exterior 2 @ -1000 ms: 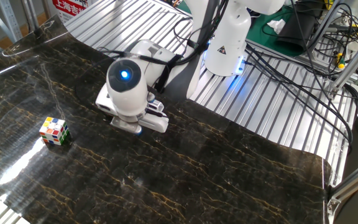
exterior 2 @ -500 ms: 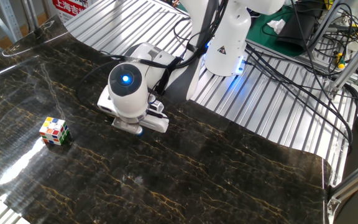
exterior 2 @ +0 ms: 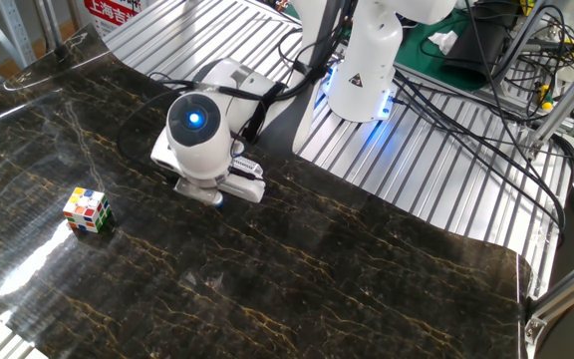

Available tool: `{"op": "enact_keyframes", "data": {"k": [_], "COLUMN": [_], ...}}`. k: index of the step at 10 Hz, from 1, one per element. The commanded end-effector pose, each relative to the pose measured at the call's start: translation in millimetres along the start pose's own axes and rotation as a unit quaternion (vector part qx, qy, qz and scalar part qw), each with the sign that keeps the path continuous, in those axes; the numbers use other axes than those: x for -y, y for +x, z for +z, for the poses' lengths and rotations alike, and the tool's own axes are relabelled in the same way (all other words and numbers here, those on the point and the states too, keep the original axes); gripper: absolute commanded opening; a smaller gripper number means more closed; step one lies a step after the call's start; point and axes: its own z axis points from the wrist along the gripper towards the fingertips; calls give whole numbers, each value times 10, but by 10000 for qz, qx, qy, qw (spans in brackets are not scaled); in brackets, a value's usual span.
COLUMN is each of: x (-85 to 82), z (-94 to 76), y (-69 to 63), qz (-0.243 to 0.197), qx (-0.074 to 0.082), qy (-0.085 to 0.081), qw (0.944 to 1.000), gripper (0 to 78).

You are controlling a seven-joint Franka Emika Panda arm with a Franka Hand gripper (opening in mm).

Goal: Push the soccer ball into the goal

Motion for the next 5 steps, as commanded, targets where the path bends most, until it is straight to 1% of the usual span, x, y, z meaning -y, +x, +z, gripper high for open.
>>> {"op": "enact_keyframes", "data": {"k": [1, 2, 3, 4, 5], "x": [-60, -98, -123, -124, -113], "z": [58, 103, 130, 131, 100], "y": [57, 90, 112, 112, 92], "qz": [28, 60, 66, 65, 39], "qx": [-136, -153, -134, -132, -107], "qy": [41, 94, 46, 37, -32], "qw": [9999, 9998, 9999, 9999, 9999], "gripper": [0, 0, 0, 0, 0]}}
